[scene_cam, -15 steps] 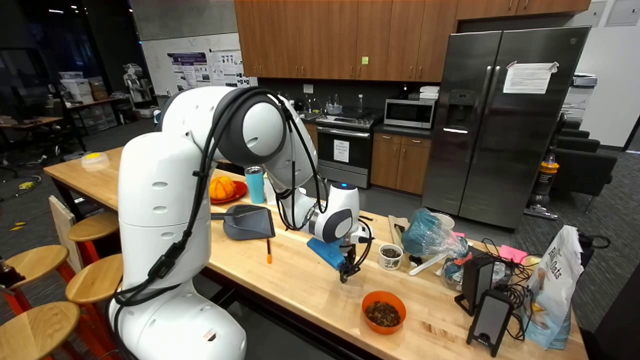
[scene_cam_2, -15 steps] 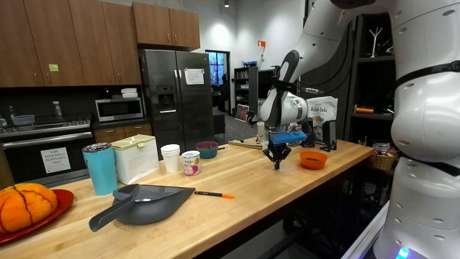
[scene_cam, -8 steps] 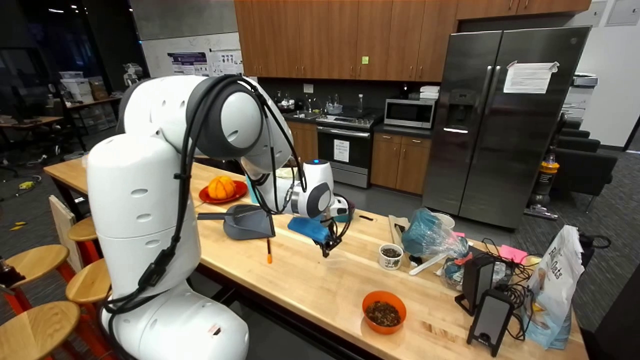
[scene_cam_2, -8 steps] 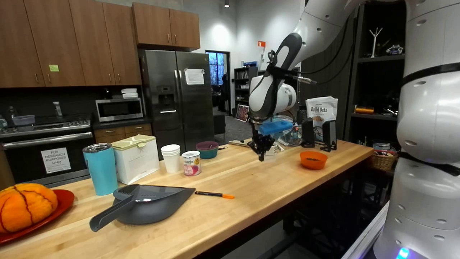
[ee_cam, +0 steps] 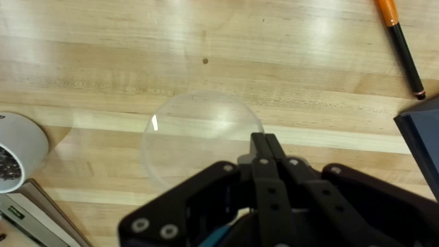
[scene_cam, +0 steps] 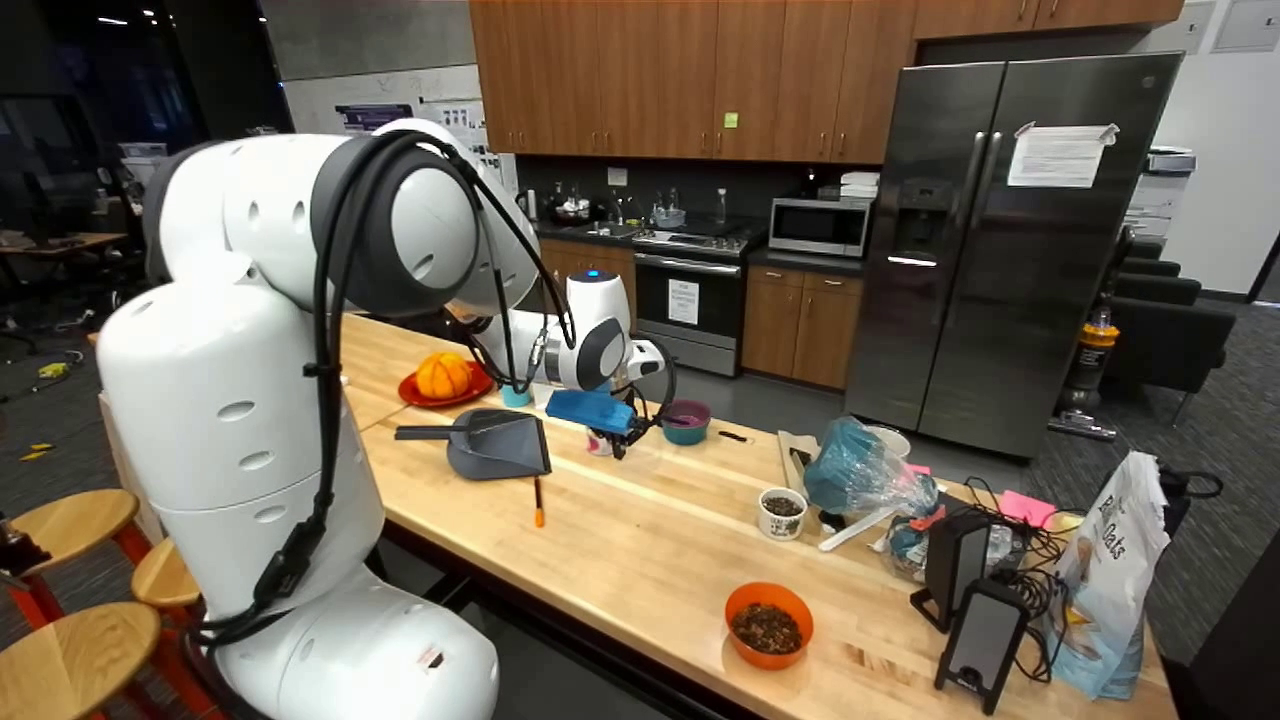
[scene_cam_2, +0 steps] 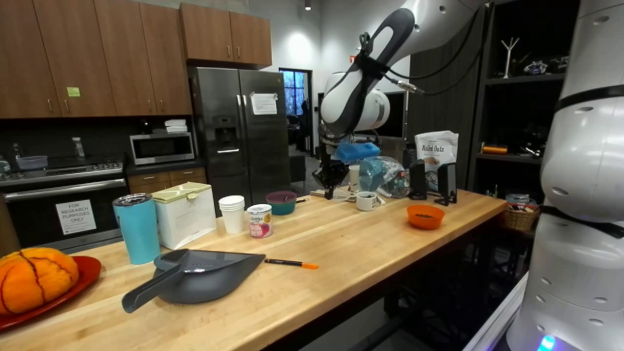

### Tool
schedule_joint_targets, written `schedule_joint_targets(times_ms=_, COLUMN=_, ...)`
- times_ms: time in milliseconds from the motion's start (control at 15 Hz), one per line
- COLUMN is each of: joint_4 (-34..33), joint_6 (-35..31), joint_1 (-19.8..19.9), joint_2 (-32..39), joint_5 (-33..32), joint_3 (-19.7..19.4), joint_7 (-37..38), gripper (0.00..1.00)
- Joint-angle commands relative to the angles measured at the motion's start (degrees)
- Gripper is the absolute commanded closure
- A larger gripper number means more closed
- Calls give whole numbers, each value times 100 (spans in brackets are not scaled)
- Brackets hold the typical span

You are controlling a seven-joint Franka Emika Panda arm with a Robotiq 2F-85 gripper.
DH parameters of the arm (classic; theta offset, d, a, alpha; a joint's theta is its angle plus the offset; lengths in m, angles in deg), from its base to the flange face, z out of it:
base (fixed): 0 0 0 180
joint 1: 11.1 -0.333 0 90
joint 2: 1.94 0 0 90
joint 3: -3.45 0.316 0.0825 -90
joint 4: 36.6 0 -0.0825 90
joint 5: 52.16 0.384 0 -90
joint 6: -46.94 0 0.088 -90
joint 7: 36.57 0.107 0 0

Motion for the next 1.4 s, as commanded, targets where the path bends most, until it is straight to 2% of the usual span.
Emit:
schedule_joint_targets(times_ms=0, joint_4=-7, joint_6=23, joint_1=9, joint_2=-16, joint_5=9, joint_3=5, joint_7=-37, gripper=98)
schedule_joint_targets(times_ms=533, joint_4=-85, joint_6=-93, joint_1=82, joint_2=251, joint_5=170, joint_3=-73, joint_7=-425, gripper=100)
schedule_joint_targets(times_ms=1333, joint_4=-1860, joint_6=680, joint_1=-68, joint_2=1098, joint_5=123, joint_3=300, joint_7=-1549, gripper=100)
